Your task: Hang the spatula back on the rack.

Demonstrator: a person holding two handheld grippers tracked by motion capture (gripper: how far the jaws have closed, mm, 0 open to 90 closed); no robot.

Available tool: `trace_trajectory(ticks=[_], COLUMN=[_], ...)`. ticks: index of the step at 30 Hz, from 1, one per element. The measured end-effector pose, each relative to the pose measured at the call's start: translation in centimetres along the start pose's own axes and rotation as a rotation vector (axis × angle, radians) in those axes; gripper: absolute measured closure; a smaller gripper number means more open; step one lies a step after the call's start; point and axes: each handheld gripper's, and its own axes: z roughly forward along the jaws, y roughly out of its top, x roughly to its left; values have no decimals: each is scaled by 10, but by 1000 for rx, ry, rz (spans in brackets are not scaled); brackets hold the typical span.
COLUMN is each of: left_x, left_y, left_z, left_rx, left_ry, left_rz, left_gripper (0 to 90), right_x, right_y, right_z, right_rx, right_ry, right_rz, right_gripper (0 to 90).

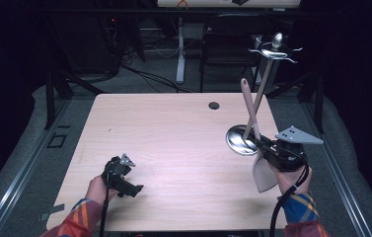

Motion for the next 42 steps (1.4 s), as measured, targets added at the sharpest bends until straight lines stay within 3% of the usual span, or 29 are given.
trace_trajectory(ticks=[14, 23, 32, 42], left_x=[0, 0, -1, -2], left_y=[0, 0, 0, 1], left_z=[1, 2, 2, 2], left_rx=[4, 4, 5, 8], left_ry=[3, -1, 1, 4], left_rz=[0, -2, 2, 4], left_gripper=[27, 27, 28, 28], right_x=[-12, -16, -30, -42], right_y=[2, 1, -2, 2], right_z=[-17, -25, -31, -39], right_rx=[-97, -128, -160, -193], right_ry=[-57, -78, -111, -141], right_rz=[19, 13, 65, 90], right_gripper=[790, 790, 790, 790])
